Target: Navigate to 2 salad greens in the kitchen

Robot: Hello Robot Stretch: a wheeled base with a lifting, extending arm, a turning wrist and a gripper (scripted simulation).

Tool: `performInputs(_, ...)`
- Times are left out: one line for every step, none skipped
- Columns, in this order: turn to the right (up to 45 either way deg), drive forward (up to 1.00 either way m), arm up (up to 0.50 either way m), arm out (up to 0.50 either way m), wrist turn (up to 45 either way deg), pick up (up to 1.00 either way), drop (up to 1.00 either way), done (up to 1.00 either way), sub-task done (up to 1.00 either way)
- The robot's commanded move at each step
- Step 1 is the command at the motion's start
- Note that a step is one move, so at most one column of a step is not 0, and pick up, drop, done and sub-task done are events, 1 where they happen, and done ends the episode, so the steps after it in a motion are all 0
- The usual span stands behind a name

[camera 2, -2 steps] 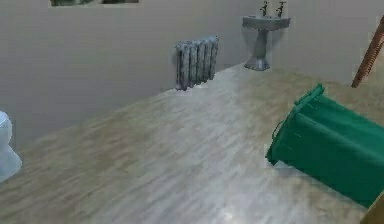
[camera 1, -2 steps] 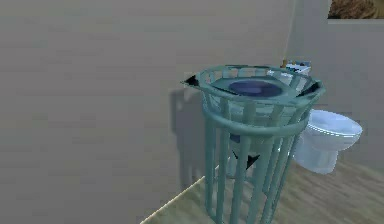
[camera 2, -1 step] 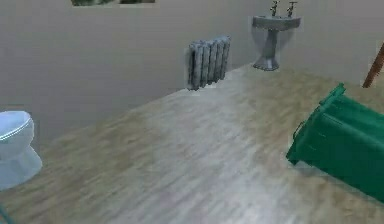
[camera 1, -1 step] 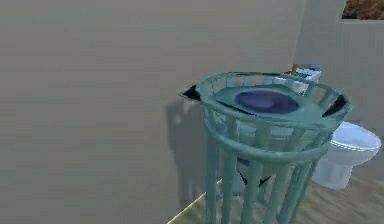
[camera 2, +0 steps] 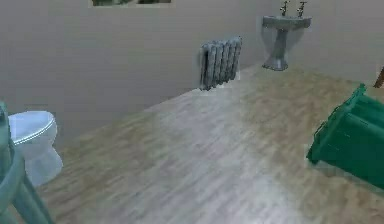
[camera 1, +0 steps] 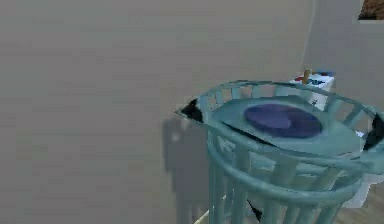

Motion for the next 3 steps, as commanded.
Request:
performInputs(45.0, 0.00, 0.00, 0.00, 0.0, 0.00, 0.00, 0.00, 0.00)
performInputs(45.0, 0.00, 0.00, 0.00, 0.0, 0.00, 0.00, 0.00, 0.00)
performInputs(45.0, 0.00, 0.00, 0.00, 0.0, 0.00, 0.00, 0.00, 0.00)
